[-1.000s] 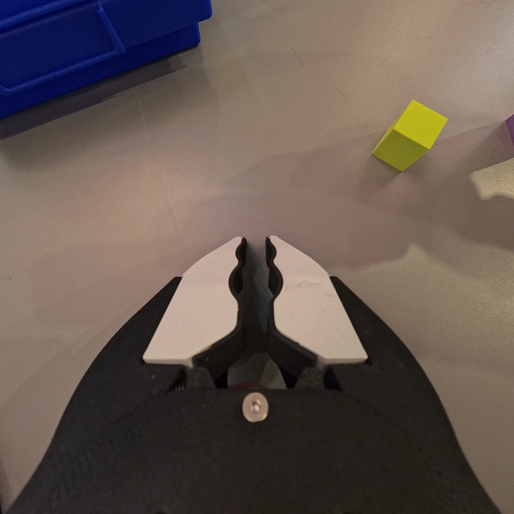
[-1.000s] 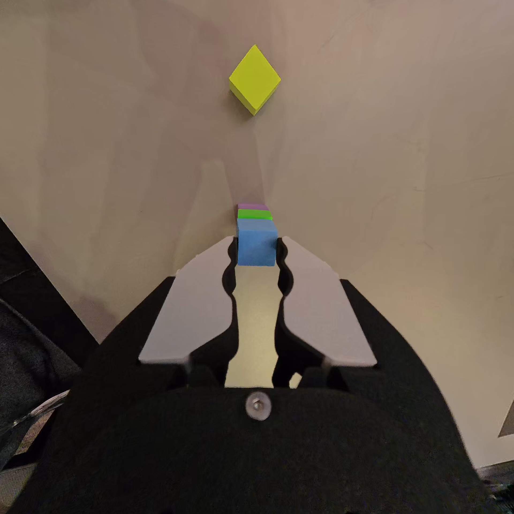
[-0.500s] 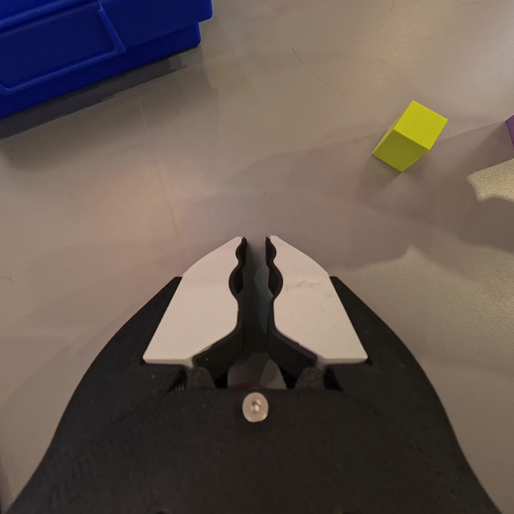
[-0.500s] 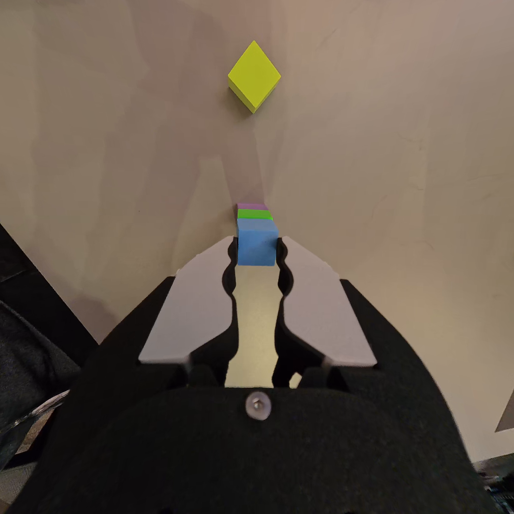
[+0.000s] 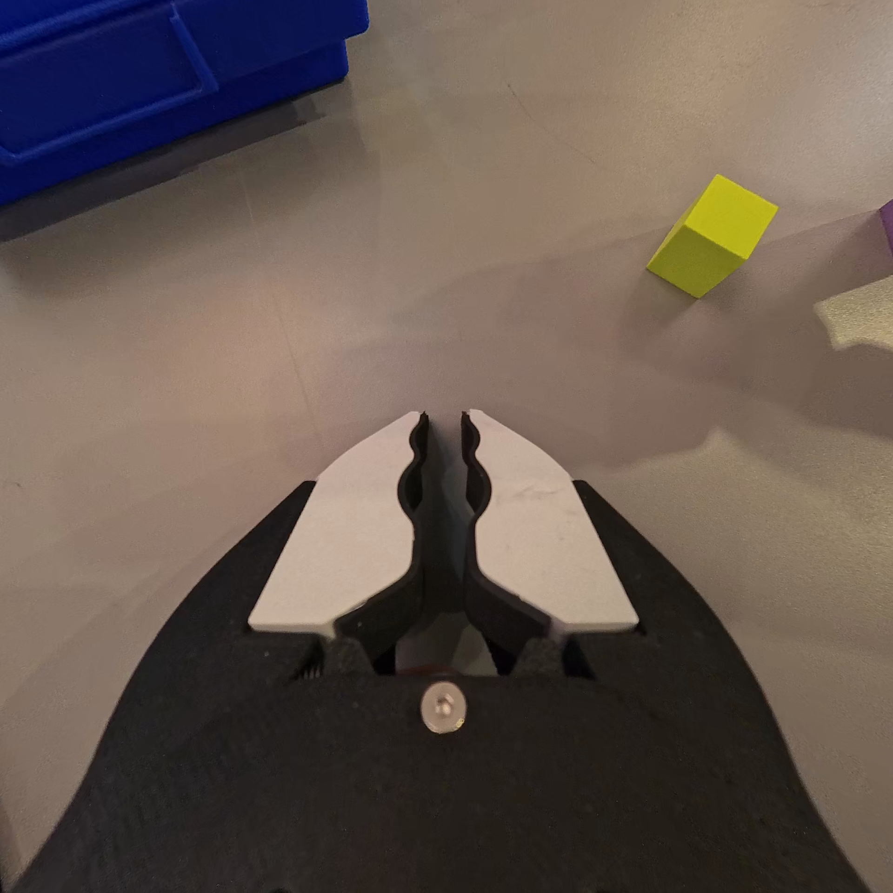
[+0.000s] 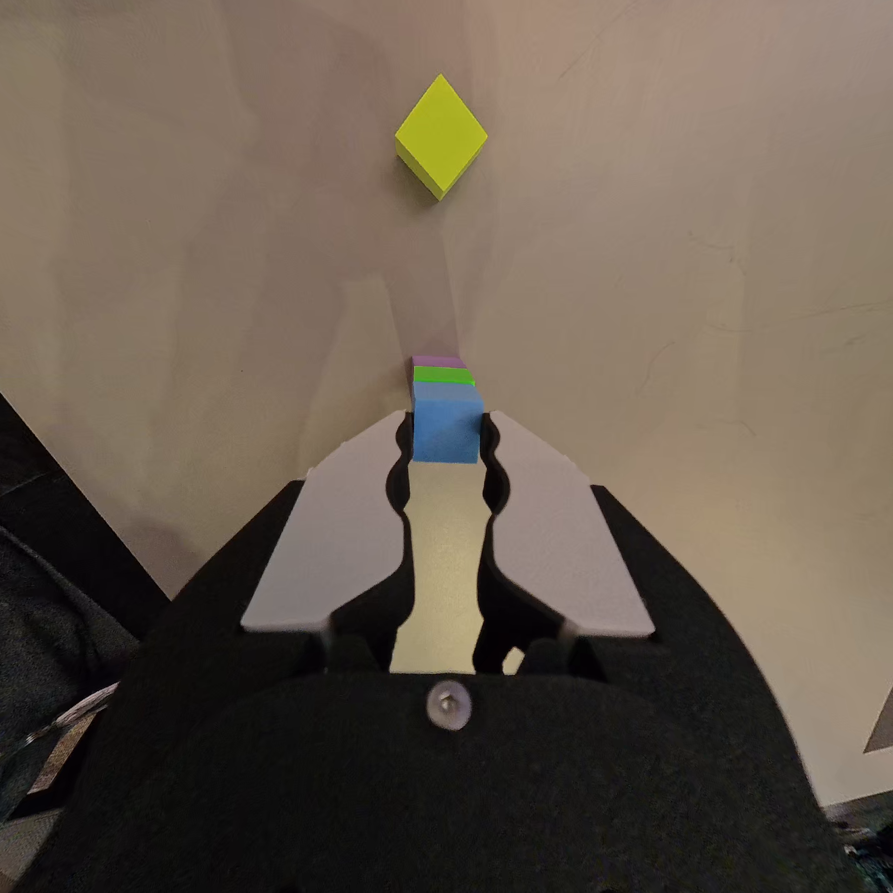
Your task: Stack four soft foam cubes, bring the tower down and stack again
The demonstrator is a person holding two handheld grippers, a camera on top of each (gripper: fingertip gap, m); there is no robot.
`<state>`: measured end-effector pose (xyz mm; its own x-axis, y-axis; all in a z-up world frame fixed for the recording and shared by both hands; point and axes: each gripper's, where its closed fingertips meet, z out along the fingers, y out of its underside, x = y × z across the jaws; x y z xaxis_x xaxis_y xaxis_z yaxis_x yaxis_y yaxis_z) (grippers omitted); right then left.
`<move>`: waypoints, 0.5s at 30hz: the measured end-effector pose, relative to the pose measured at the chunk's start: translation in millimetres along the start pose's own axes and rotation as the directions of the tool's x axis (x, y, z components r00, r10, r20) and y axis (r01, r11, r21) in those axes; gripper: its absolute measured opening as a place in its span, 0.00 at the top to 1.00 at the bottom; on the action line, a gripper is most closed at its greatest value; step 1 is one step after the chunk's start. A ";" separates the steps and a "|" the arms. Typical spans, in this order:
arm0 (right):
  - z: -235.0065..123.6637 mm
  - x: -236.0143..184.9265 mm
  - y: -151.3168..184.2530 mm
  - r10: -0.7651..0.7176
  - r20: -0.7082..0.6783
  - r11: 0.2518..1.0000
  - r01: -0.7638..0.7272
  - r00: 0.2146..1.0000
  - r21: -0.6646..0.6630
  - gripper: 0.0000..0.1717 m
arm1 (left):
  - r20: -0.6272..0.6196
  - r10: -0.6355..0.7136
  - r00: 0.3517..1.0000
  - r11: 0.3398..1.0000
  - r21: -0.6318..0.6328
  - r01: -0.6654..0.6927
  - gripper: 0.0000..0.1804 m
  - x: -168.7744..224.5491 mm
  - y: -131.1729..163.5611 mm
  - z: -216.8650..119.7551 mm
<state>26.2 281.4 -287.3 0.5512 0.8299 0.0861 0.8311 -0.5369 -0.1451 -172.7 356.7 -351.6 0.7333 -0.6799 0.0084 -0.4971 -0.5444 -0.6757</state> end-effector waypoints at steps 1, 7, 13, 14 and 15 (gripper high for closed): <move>0.0 0.1 0.1 0.002 0.000 1.000 -0.002 1.000 -0.001 0.85 | 0.000 0.000 1.000 1.000 0.000 0.000 0.93 0.0 0.0 0.0; -0.7 0.2 -0.9 -0.001 0.001 1.000 0.001 1.000 0.000 0.85 | 0.000 0.000 1.000 1.000 0.000 0.000 0.93 -0.1 0.0 0.0; 0.0 0.4 -1.1 -0.001 0.002 1.000 0.001 1.000 0.000 0.85 | 0.000 0.000 1.000 1.000 0.000 0.000 0.93 -0.1 0.0 0.0; 0.1 0.6 -1.0 -0.002 0.001 1.000 0.002 1.000 -0.001 0.85 | 0.000 0.000 1.000 1.000 0.000 0.000 0.93 -0.1 0.0 0.0; -0.1 0.5 -0.9 -0.002 0.002 1.000 0.002 1.000 -0.001 0.85 | -0.001 0.000 1.000 1.000 0.000 0.000 0.93 -0.2 0.0 0.0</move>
<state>25.8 282.3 -287.0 0.5495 0.8312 0.0844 0.8322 -0.5356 -0.1436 -172.8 356.8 -351.6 0.7330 -0.6802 0.0091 -0.4968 -0.5445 -0.6758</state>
